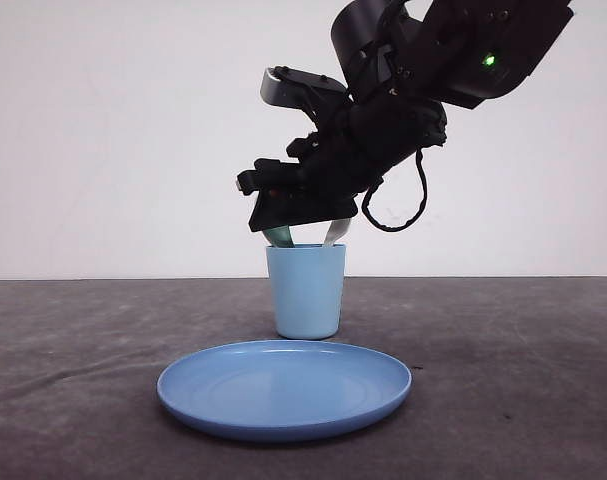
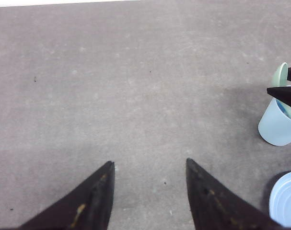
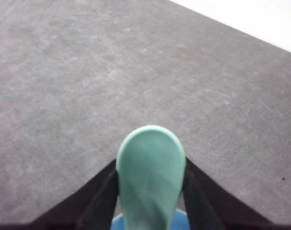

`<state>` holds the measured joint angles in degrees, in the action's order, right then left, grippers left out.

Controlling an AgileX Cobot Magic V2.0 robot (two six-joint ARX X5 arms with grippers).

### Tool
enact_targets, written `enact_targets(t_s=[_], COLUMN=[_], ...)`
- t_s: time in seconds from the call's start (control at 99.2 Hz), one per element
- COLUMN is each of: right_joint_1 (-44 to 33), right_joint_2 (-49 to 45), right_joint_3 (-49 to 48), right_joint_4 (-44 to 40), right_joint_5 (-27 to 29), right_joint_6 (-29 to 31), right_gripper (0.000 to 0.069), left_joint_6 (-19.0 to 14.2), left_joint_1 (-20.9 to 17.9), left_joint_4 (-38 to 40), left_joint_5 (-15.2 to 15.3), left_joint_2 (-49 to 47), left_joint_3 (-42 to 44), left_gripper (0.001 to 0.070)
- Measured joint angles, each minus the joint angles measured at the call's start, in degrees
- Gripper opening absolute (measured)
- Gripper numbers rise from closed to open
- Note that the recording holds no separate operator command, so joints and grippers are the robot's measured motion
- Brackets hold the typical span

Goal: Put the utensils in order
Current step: 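Lower the spoon into the cup beside the fork, release, lift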

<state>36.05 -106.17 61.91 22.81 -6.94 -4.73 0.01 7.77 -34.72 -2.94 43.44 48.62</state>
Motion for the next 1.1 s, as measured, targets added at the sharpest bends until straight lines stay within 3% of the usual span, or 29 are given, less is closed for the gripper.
enact_targets(t_s=[0.202, 0.393, 0.474, 0.837, 1.099], right_joint_1=[0.00, 0.00, 0.04, 0.81, 0.81], right_joint_2=[0.00, 0.00, 0.00, 4.63, 14.84], right_joint_3=[0.00, 0.00, 0.00, 0.68, 0.72], right_joint_4=[-0.31, -0.33, -0.35, -2.69, -13.94], right_joint_5=[-0.44, -0.57, -0.59, -0.96, 1.44], right_joint_6=[0.00, 0.00, 0.00, 0.02, 0.02], right_gripper=[0.0255, 0.0544, 0.0605, 0.0636, 0.0636], left_joint_6=[0.00, 0.00, 0.00, 0.00, 0.00], left_joint_1=[0.00, 0.00, 0.00, 0.00, 0.00], left_joint_4=[0.00, 0.00, 0.00, 0.00, 0.00], left_joint_5=[0.00, 0.00, 0.00, 0.00, 0.00], left_joint_2=[0.00, 0.00, 0.00, 0.00, 0.00], left_joint_3=[0.00, 0.00, 0.00, 0.00, 0.00], left_gripper=[0.0280, 0.0280, 0.0280, 0.0280, 0.0280])
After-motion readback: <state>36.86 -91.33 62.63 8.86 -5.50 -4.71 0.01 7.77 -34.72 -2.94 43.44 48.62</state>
